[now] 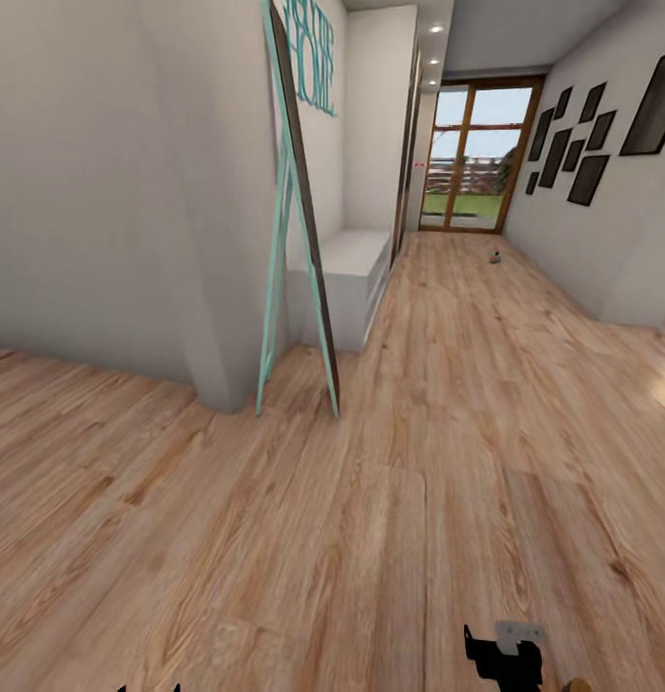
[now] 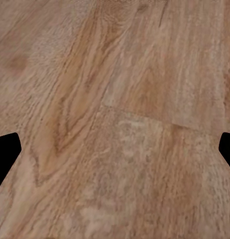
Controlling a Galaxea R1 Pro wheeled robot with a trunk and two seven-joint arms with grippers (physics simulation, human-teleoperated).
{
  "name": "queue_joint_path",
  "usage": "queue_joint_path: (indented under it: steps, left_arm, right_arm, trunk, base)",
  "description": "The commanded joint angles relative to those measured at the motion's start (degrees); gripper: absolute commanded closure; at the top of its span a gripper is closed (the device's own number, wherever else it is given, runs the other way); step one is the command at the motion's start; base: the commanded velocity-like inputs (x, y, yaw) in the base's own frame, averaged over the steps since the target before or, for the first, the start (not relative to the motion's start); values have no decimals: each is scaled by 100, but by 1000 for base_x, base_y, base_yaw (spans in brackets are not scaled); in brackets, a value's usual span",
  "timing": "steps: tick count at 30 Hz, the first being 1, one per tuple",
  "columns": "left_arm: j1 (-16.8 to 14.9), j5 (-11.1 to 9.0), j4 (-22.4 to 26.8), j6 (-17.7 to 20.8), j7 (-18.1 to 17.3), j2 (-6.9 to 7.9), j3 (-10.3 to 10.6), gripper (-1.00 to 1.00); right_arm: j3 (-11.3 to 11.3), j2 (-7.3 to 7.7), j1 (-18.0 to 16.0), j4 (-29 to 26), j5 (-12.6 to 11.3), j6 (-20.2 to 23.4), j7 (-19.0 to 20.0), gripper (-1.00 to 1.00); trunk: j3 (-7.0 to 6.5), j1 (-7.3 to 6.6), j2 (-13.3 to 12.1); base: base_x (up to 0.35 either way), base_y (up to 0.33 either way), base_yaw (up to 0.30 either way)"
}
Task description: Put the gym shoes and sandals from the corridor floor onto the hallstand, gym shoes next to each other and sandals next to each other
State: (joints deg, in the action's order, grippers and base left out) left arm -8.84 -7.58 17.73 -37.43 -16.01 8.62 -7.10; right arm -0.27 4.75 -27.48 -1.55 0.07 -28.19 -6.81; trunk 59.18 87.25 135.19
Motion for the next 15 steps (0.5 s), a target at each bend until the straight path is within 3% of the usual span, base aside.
queue_joint_path:
  steps: [1,15]
  left_arm:
    - [-3,-59,-6,-1,-60,0,-11,-100]
    - [-3,-59,-6,-1,-60,0,-11,-100]
  right_arm:
    - [0,0,-3,5,2,-18,-13,-100]
    - [0,0,-3,5,2,-20,-21,-100]
  trunk:
    - [5,2,2]
    - [5,2,2]
  base:
    - [331,88,0]
    - [333,81,0]
